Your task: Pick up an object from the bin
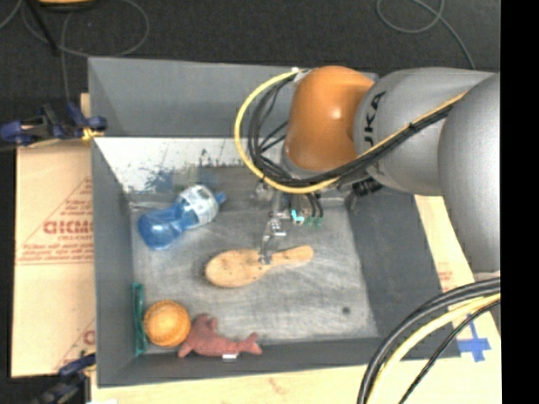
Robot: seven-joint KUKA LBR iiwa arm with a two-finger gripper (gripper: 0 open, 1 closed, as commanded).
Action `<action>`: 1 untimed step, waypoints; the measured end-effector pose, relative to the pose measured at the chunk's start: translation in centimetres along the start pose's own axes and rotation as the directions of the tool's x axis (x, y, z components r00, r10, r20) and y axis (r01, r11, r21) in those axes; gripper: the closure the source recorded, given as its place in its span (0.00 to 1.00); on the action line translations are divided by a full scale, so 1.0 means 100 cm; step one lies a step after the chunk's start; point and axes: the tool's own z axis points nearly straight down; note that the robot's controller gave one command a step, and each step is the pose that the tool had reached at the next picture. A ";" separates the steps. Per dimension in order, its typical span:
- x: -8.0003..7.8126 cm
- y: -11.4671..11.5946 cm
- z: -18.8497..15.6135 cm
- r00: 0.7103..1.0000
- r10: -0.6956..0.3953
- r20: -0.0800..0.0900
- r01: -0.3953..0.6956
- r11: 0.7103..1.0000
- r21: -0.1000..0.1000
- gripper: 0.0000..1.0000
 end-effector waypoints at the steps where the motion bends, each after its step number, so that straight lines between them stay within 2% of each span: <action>1: -0.002 0.000 -0.005 1.000 0.001 0.008 -0.001 1.000 -0.001 0.00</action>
Offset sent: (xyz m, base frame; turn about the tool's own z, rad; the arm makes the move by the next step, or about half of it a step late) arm -0.0329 -0.0153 -0.0645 -0.1405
